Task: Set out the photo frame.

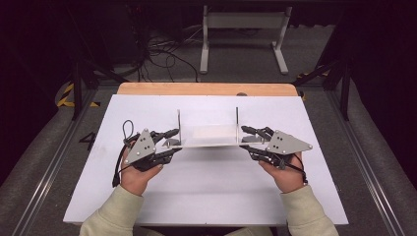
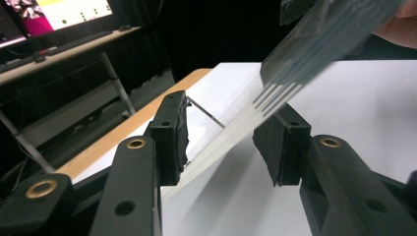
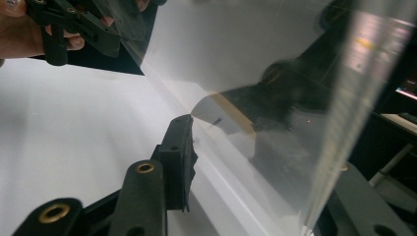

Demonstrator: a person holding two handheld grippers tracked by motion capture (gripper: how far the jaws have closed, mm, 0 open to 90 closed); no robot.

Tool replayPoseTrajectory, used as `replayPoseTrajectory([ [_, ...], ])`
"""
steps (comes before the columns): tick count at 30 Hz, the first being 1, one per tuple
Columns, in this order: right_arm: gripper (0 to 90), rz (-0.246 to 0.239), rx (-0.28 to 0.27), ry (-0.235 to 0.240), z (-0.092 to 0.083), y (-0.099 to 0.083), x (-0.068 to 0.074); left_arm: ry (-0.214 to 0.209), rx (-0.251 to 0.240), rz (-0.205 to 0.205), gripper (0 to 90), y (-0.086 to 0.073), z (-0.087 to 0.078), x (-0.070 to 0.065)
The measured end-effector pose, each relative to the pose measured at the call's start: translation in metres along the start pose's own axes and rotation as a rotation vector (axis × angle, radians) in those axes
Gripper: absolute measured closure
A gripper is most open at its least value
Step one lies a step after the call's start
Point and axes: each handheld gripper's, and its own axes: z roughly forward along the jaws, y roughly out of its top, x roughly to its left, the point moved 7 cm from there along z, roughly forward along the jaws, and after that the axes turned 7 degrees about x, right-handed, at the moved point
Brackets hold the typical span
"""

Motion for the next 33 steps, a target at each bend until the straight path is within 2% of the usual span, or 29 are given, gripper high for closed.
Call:
replayPoseTrajectory([
  [8, 58.9, -0.039, -0.05, -0.039, -0.018, 0.022, 0.0, 0.029, -0.05, 0.012, 57.9, 0.022, -0.014, -0.004],
  [13, 62.3, -0.012, -0.089, -0.022, -0.029, 0.038, 0.005, 0.035, -0.077, 0.012, 57.8, 0.029, -0.022, -0.003],
  [16, 64.2, -0.002, -0.089, -0.017, -0.034, 0.047, 0.01, 0.033, -0.089, 0.006, 57.3, 0.034, -0.028, -0.003],
  [19, 64.1, 0.02, -0.095, -0.013, -0.04, 0.053, 0.012, 0.024, -0.098, -0.005, 57.7, 0.039, -0.032, -0.006],
  [22, 63.9, 0.064, -0.108, -0.005, -0.046, 0.057, 0.012, -0.01, -0.111, -0.033, 59.1, 0.044, -0.037, -0.009],
  [23, 63.9, 0.075, -0.115, -0.001, -0.048, 0.059, 0.012, -0.01, -0.111, -0.033, 59.5, 0.044, -0.037, -0.009],
  [25, 63.9, 0.091, -0.123, 0.001, -0.052, 0.062, 0.012, -0.042, -0.116, -0.065, 60.3, 0.048, -0.041, -0.013],
  [27, 63.8, 0.103, -0.124, 0.006, -0.054, 0.063, 0.012, -0.048, -0.119, -0.071, 60.8, 0.049, -0.042, -0.015],
  [28, 63.8, 0.142, -0.122, 0.023, -0.058, 0.065, 0.013, -0.062, -0.111, -0.082, 61.5, 0.051, -0.043, -0.017],
  [33, 63.3, 0.191, -0.113, 0.052, -0.062, 0.066, 0.013, -0.085, -0.092, -0.108, 62.9, 0.055, -0.048, -0.022],
])
